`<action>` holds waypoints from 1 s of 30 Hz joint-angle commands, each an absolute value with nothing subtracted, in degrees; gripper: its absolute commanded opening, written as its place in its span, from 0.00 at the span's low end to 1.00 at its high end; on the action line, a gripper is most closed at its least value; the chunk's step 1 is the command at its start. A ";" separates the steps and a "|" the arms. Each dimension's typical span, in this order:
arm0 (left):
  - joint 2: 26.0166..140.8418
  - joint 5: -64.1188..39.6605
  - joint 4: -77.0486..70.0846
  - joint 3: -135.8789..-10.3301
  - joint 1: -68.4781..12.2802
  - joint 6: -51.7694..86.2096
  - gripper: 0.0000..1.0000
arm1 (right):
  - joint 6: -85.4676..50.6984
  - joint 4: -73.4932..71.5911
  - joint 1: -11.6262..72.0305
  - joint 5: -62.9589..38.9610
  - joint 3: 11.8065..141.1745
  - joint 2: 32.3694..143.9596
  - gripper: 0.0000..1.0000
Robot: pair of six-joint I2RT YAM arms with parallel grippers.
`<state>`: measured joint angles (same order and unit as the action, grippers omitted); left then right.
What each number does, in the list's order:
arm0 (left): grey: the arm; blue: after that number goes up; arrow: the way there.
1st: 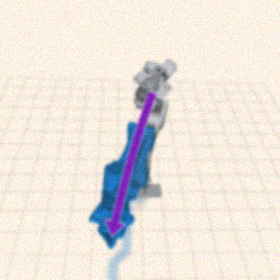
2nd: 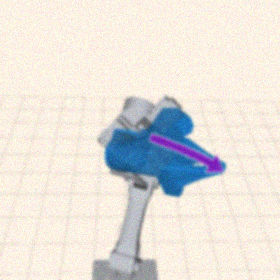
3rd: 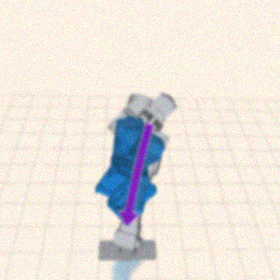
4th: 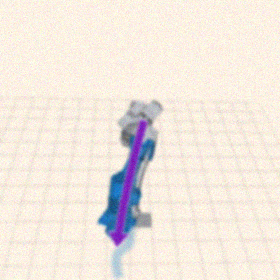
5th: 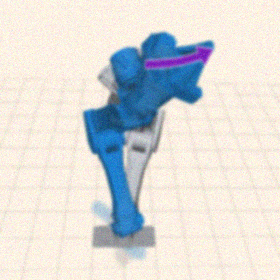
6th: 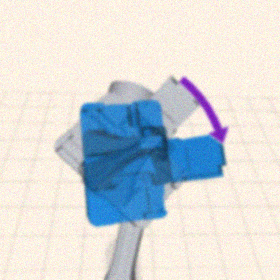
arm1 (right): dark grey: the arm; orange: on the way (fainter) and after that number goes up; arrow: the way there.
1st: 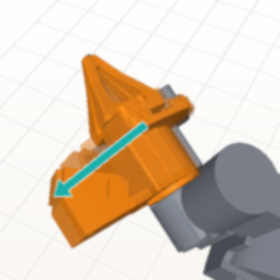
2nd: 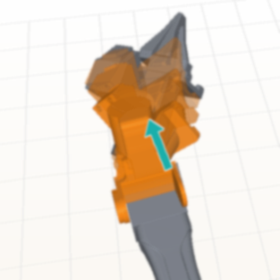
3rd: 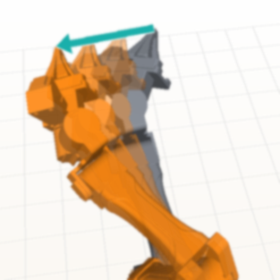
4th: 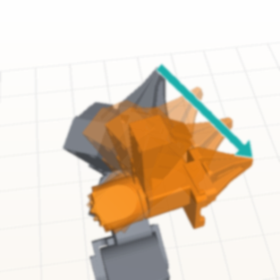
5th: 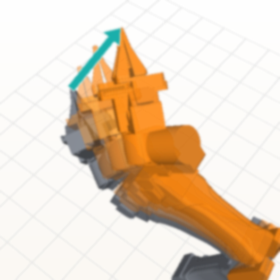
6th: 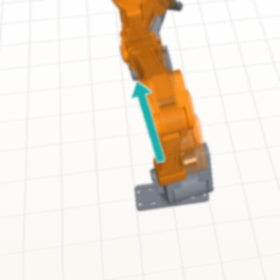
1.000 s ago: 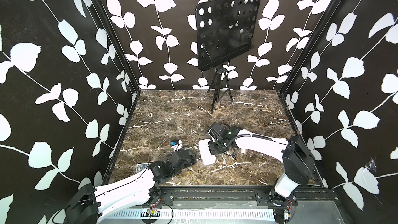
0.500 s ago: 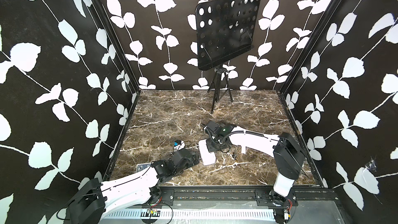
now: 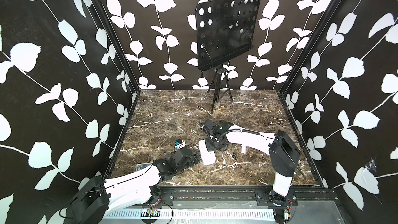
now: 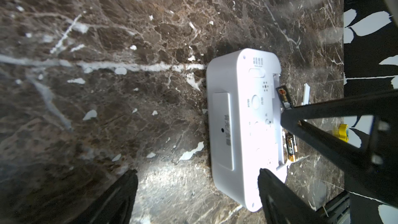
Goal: Insert the battery into the alarm
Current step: Install the battery in the alarm.
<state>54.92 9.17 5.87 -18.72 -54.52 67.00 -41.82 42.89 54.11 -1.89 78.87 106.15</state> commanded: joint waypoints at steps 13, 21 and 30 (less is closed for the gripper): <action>57.65 8.02 5.46 -21.13 -53.88 65.74 0.89 | -42.35 45.35 54.26 -2.20 78.83 107.54 0.05; 58.27 7.76 5.34 -21.52 -53.79 65.64 0.90 | -42.21 45.85 54.26 -2.46 79.17 107.97 0.17; 58.17 7.47 6.01 -22.12 -53.61 65.39 0.89 | -42.19 46.21 54.40 -2.29 79.36 106.90 0.26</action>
<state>58.24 7.66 5.63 -20.60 -54.15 66.35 -41.76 44.38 54.11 -2.61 78.17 107.15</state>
